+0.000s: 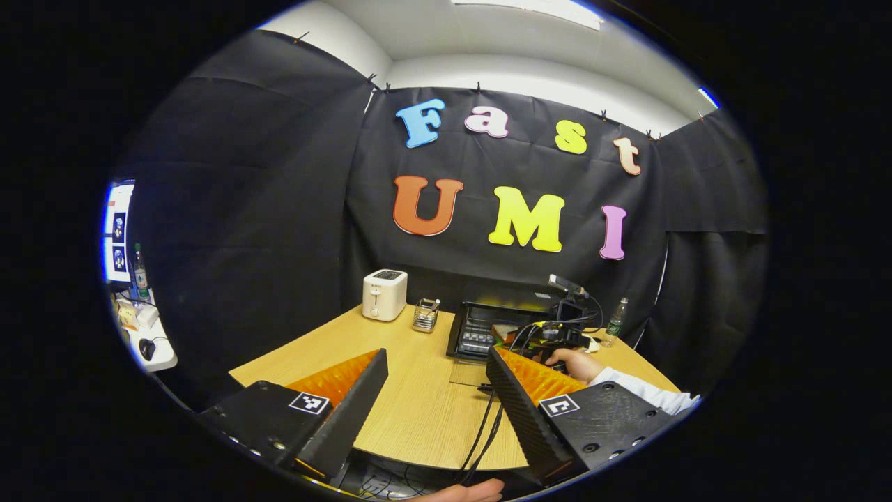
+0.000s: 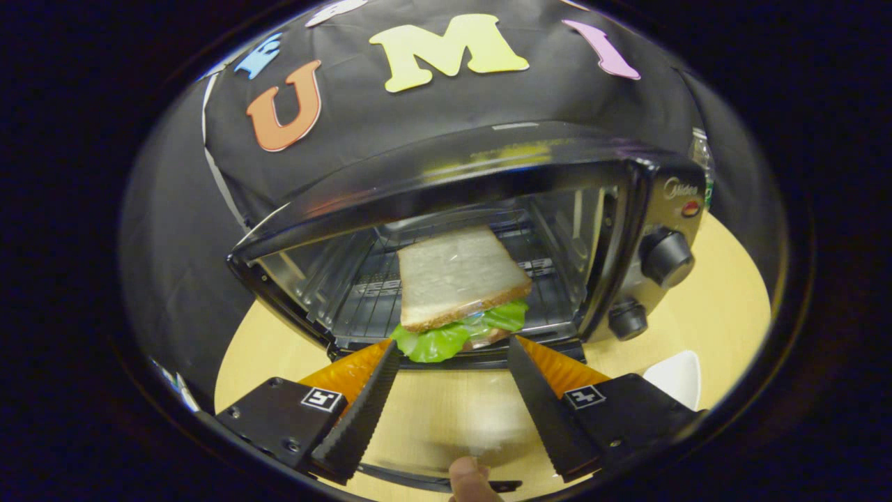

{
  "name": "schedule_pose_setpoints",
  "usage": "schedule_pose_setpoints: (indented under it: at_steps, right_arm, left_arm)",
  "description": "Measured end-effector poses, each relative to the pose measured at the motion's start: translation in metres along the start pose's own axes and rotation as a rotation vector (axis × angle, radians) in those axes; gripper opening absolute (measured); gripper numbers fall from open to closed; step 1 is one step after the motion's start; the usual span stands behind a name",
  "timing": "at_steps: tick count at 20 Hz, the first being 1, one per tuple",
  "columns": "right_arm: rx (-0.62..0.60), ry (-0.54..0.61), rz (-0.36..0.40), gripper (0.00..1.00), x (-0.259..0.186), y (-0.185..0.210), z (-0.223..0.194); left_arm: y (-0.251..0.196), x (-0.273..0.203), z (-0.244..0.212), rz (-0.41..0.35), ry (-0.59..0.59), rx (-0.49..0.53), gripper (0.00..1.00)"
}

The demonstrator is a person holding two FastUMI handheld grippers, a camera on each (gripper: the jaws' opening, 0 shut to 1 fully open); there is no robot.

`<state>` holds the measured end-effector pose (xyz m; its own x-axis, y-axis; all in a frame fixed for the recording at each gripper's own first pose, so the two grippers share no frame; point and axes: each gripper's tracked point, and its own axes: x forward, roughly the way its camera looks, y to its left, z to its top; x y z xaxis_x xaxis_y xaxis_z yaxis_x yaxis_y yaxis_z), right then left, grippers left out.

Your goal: Open the electric oven with the left hand, put the food in, and close the electric oven.

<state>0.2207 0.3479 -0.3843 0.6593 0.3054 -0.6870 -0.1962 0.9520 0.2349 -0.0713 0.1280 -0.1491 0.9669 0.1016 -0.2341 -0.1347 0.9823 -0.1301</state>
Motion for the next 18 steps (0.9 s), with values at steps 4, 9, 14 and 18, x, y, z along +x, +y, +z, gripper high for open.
schedule_pose_setpoints:
  at_steps: [4,9,14,18]
  right_arm:
    - [-0.022,-0.095,0.047,0.94,-0.058,0.004,0.020]
    - [-0.060,-0.222,0.138,0.94,-0.154,0.010,0.037]
    - [-0.151,-0.475,0.132,0.94,-0.264,-0.015,0.062]
    - [-0.150,-0.636,0.076,0.93,-0.347,-0.051,0.070]
  left_arm:
    - [-0.001,0.026,-0.021,-0.012,0.037,0.054,0.94]
    - [-0.024,0.071,-0.057,-0.077,0.138,0.064,0.94]
    - [-0.047,0.124,-0.135,-0.111,0.359,0.076,0.94]
    - [-0.062,0.160,-0.194,-0.118,0.530,0.078,0.94]
